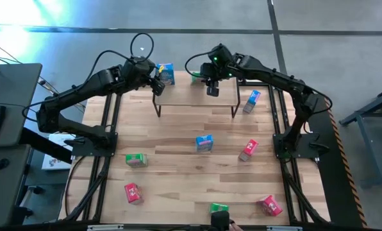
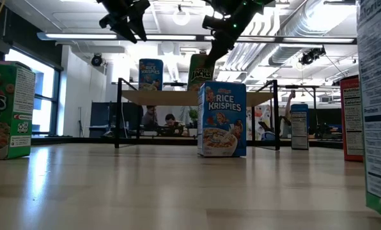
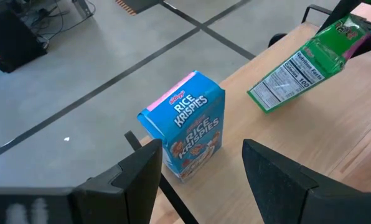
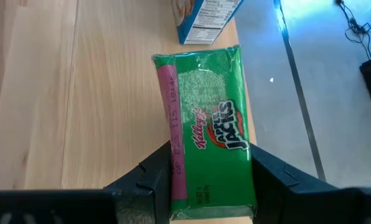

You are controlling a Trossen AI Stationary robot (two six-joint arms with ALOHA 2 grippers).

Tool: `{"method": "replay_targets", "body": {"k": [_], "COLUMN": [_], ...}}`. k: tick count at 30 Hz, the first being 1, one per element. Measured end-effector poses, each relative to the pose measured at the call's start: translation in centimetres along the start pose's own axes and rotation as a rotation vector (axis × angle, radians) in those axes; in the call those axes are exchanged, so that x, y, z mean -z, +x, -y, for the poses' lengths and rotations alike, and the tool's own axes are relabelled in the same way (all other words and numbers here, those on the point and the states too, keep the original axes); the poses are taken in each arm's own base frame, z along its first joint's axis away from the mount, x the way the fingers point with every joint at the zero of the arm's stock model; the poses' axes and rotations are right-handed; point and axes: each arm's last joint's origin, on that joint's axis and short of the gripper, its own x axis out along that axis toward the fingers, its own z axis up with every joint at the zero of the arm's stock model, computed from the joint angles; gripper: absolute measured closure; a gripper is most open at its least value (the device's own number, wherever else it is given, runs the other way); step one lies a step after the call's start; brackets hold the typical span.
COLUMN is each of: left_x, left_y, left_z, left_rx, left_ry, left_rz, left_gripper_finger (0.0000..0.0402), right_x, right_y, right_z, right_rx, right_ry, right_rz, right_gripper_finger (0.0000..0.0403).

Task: Stack cereal on shelf
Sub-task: Put the top right green cereal box on the shelf

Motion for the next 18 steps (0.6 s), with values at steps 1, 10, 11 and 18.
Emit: {"method": "replay_targets", "body": {"k": [1,10,11,18], "left_x": [0.00,0.00,0.00,0.01], "left_y": [0.00,0.00,0.00,-0.02], "left_z": [0.00,0.00,0.01,0.00], "left_rx": [0.000,0.000,0.000,0.000], "left_ry": [0.000,0.000,0.000,0.000], "left_rz": [0.000,0.000,0.000,0.000], "left_gripper_finger": [0.0188,0.0188,0.0188,0.0188], "right_x": [0.01,0.35,0.40,0.63], "right_y": [0.00,0.36,0.37,0.41], "right_z": [-0.01,0.40,0.48,0.72], "right_rx": [-0.002,-0.007,-0.011,-0.029], "right_ry": [0.000,-0.002,-0.003,-0.016], "right_rz": [0.000,-0.008,-0.007,-0.002], "right_gripper_finger": [0.0260,0.0260,0.0260,0.0240]}}
